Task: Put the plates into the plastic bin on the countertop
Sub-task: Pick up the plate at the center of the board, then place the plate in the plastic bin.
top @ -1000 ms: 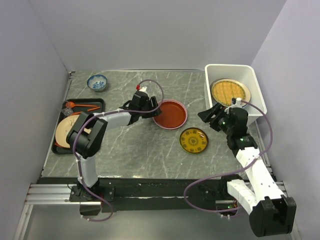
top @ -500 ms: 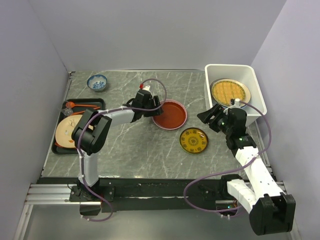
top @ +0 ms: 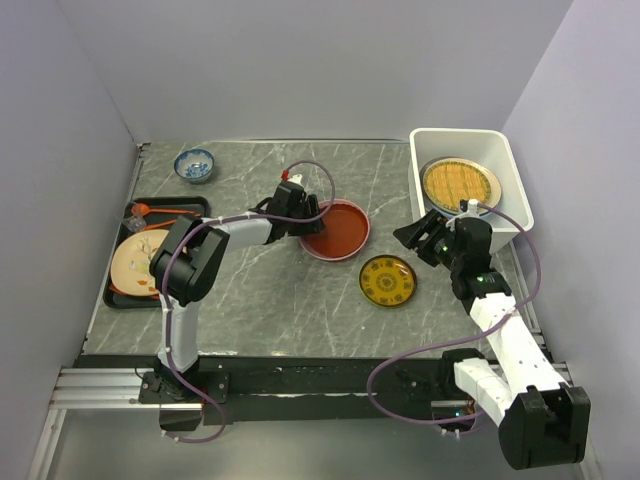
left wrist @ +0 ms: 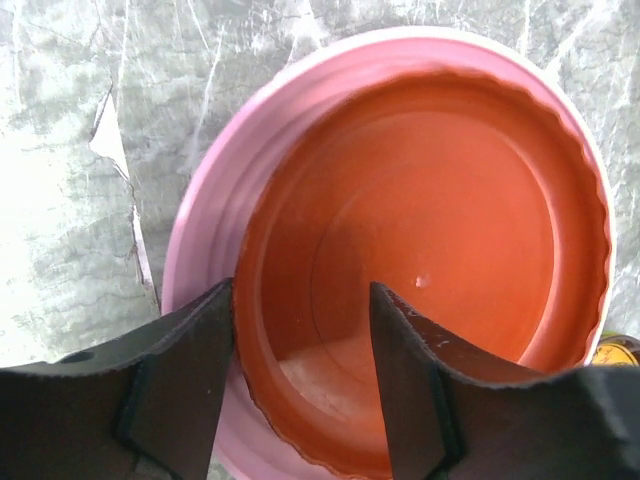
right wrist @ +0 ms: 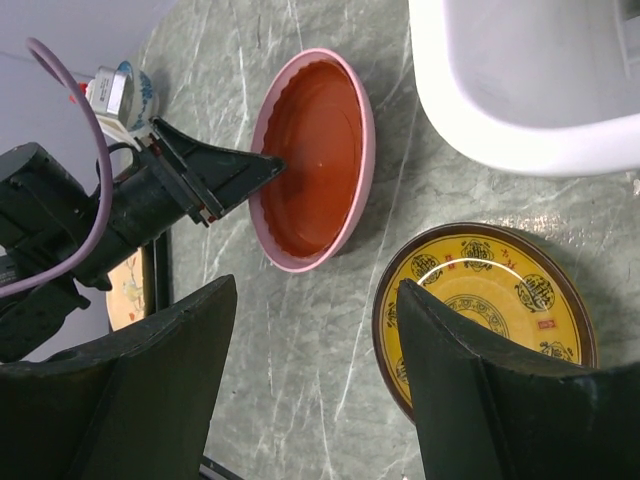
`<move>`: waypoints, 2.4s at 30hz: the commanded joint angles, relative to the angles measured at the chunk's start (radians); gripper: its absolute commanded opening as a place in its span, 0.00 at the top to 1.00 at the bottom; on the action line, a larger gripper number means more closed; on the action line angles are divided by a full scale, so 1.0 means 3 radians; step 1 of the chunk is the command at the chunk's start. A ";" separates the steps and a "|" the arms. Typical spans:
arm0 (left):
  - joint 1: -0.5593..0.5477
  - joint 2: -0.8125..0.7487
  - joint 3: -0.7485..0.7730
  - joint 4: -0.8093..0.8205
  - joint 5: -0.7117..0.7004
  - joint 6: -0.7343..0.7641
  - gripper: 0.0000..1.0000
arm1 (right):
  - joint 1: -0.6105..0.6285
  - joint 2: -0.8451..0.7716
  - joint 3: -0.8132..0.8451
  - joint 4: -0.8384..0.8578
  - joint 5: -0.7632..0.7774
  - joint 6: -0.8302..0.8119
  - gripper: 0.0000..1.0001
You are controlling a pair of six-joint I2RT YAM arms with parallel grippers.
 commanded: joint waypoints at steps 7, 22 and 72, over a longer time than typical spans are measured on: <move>-0.0005 0.0082 0.0057 -0.0103 0.0164 0.0038 0.81 | 0.0017 0.0017 -0.0012 0.0141 -0.0021 -0.0006 0.28; -0.0005 -0.0152 -0.0091 -0.0001 0.0302 -0.0054 0.99 | 0.0023 -0.0116 -0.0063 0.0033 0.0040 -0.0001 0.27; -0.0159 -0.1094 -0.0551 0.0286 0.0690 -0.0171 0.99 | 0.0120 0.0527 -0.0293 0.0927 -0.0497 0.0332 0.27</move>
